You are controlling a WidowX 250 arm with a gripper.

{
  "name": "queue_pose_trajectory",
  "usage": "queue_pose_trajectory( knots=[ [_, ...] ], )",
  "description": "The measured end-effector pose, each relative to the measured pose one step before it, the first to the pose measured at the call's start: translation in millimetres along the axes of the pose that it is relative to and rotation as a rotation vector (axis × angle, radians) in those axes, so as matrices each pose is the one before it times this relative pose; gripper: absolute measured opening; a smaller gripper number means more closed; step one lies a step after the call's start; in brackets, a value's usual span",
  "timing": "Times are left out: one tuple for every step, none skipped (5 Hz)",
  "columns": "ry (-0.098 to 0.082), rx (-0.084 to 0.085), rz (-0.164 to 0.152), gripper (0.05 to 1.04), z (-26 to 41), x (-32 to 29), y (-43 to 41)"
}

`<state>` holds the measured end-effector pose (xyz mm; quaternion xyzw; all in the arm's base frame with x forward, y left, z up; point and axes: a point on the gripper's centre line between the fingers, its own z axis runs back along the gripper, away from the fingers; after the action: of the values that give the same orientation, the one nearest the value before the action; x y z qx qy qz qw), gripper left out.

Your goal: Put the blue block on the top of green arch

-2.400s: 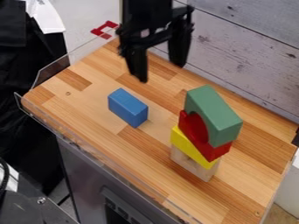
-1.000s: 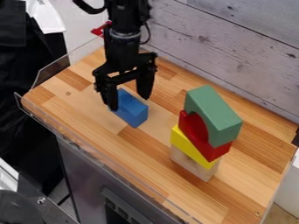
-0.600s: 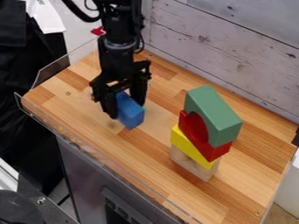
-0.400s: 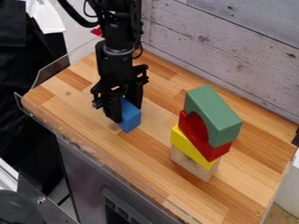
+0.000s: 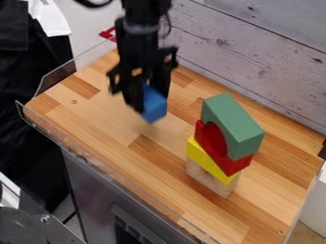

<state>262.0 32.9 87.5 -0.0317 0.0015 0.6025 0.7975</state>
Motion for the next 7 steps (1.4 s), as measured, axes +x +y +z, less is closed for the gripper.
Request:
queue_pose_trajectory(
  knots=[
    [-0.1025, -0.0917, -0.0610, 0.557, 50.20, -9.18, -15.08],
    [-0.0485, -0.0701, -0.0769, 0.557, 46.45, -13.31, -20.31],
    [0.0134, -0.0491, -0.0940, 0.557, 47.52, -28.01, -25.41],
    [0.0602, 0.0276, -0.0444, 0.557, 29.12, -30.01, -7.47],
    [0.0720, 0.0359, -0.0113, 0.557, -4.45, -17.64, -0.79],
    [0.0759, 0.0486, 0.0274, 0.557, -15.13, -11.63, 7.57],
    [0.0214, 0.0273, 0.0178, 0.557, -10.53, -2.24, 5.06]
  ],
)
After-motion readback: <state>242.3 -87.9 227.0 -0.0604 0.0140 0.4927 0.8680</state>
